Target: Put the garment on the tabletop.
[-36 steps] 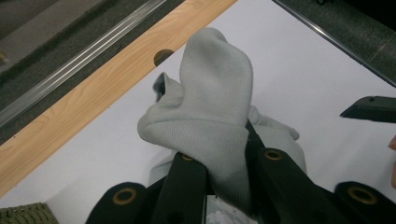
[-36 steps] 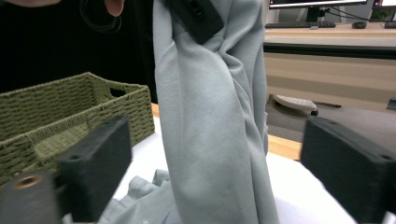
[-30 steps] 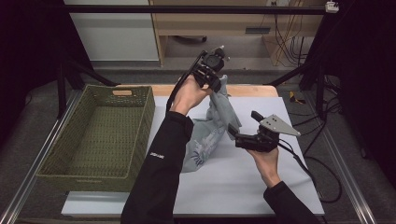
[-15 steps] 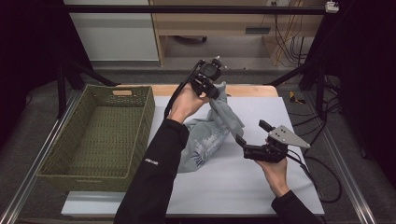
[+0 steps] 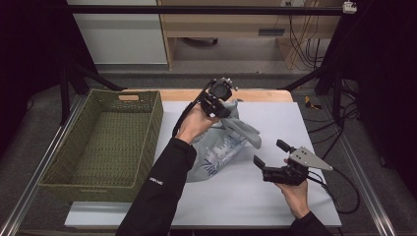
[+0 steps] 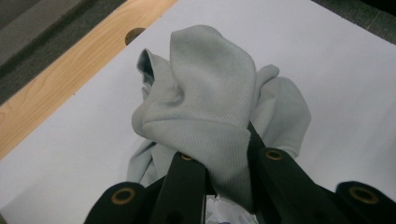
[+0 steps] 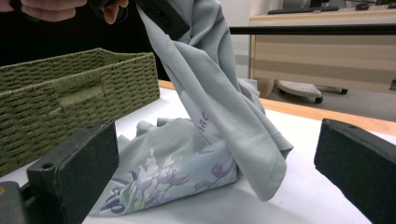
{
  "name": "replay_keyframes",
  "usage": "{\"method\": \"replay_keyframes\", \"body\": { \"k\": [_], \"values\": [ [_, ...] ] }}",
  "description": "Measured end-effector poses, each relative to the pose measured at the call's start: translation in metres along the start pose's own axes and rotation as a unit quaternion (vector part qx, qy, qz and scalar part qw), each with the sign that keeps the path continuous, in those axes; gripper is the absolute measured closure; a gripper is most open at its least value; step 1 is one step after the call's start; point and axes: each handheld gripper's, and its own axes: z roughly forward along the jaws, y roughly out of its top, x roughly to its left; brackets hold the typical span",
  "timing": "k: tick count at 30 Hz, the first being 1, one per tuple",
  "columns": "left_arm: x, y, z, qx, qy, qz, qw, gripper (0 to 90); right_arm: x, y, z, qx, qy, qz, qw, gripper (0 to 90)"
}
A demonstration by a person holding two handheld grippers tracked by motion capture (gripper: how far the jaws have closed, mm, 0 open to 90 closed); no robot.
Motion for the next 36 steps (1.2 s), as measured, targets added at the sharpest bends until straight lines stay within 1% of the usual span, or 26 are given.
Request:
{"method": "replay_keyframes", "body": {
  "k": [2,3,4,5,6,9,12,13,14,18,20,21,22,23,24,25,26,27,28,29,31,32,33,34,35,36],
  "values": [
    [-0.001,-0.003,0.002,0.000,-0.001,0.003,1.0000,83.8,0.001,-0.003,-0.004,0.007,-0.002,0.024,0.9997,0.4],
    [-0.002,-0.004,0.004,-0.006,-0.003,-0.001,1.0000,83.7,0.000,-0.003,-0.005,0.006,-0.001,0.026,0.9996,0.4],
    [-0.002,-0.005,0.006,0.000,-0.001,0.004,1.0000,83.7,0.000,-0.003,-0.005,0.006,-0.001,0.026,0.9996,0.4],
    [-0.003,-0.007,0.008,-0.003,-0.001,0.002,1.0000,83.7,-0.004,-0.007,-0.006,0.003,-0.005,0.007,1.0000,0.4],
    [-0.004,-0.008,0.011,-0.004,-0.004,-0.003,1.0000,83.6,-0.004,-0.007,-0.007,0.005,-0.005,0.010,0.9999,0.4],
    [-0.005,-0.014,0.020,0.010,-0.005,0.001,0.9999,83.4,-0.005,-0.010,-0.010,0.014,-0.010,0.018,0.9997,0.5],
    [-0.006,-0.023,0.033,0.016,-0.012,0.001,0.9998,83.2,-0.006,-0.012,-0.011,0.017,-0.012,0.020,0.9996,0.4],
    [-0.006,-0.023,0.033,0.016,-0.012,0.001,0.9998,83.1,-0.006,-0.012,-0.011,0.017,-0.012,0.020,0.9996,0.4],
    [-0.007,-0.028,0.041,0.021,-0.010,0.002,0.9997,83.0,-0.007,-0.013,-0.011,0.016,-0.007,0.014,0.9997,0.4],
    [-0.007,-0.034,0.048,0.031,-0.015,0.006,0.9994,82.3,-0.006,-0.015,-0.010,0.018,-0.010,0.022,0.9996,0.4],
    [-0.008,-0.037,0.049,0.030,-0.016,0.007,0.9994,81.9,-0.007,-0.016,-0.010,0.019,-0.010,0.021,0.9996,0.4],
    [-0.007,-0.038,0.049,0.029,-0.020,0.008,0.9993,77.8,-0.006,-0.016,-0.011,0.023,-0.008,0.025,0.9994,0.4],
    [-0.007,-0.040,0.048,0.025,-0.023,0.007,0.9994,77.8,-0.006,-0.016,-0.011,0.023,-0.008,0.025,0.9994,0.4],
    [-0.007,-0.041,0.047,0.018,-0.022,0.006,0.9996,66.1,-0.007,-0.017,-0.011,0.021,-0.007,0.018,0.9996,0.4],
    [-0.007,-0.042,0.045,0.013,-0.023,0.005,0.9996,66.1,-0.007,-0.017,-0.011,0.021,-0.007,0.018,0.9996,0.4],
    [-0.006,-0.043,0.042,0.004,-0.026,0.000,0.9997,59.0,-0.007,-0.017,-0.011,0.023,-0.009,0.017,0.9996,0.4],
    [-0.005,-0.044,0.038,-0.003,-0.027,-0.005,0.9996,47.1,-0.006,-0.017,-0.010,0.027,-0.010,0.021,0.9994,0.4],
    [-0.004,-0.045,0.034,-0.013,-0.027,-0.008,0.9995,44.1,-0.006,-0.017,-0.010,0.027,-0.010,0.021,0.9994,0.5],
    [-0.003,-0.046,0.025,-0.036,-0.026,-0.013,0.9989,40.7,-0.006,-0.017,-0.010,0.024,-0.010,0.021,0.9994,0.4],
    [-0.003,-0.046,0.025,-0.036,-0.026,-0.013,0.9989,37.4,-0.006,-0.017,-0.010,0.024,-0.010,0.021,0.9994,0.4],
    [-0.004,-0.048,0.013,-0.075,-0.022,-0.021,0.9967,32.2,-0.007,-0.016,-0.011,0.024,-0.007,0.027,0.9993,0.4],
    [-0.005,-0.050,0.007,-0.087,-0.020,-0.023,0.9957,32.2,-0.007,-0.016,-0.011,0.024,-0.007,0.027,0.9993,0.4],
    [-0.006,-0.051,0.002,-0.104,-0.019,-0.029,0.9940,29.3,-0.008,-0.016,-0.011,0.021,-0.009,0.022,0.9995,0.4],
    [-0.005,-0.053,-0.003,-0.112,-0.015,-0.028,0.9932,27.4,-0.008,-0.016,-0.011,0.015,-0.008,0.017,0.9997,0.5],
    [-0.007,-0.055,-0.008,-0.128,-0.014,-0.038,0.9910,27.4,-0.008,-0.016,-0.011,0.015,-0.008,0.017,0.9997,0.5],
    [-0.008,-0.059,-0.012,-0.144,-0.011,-0.040,0.9888,26.3,-0.007,-0.015,-0.011,0.015,-0.008,0.031,0.9994,0.4]
  ]
}}
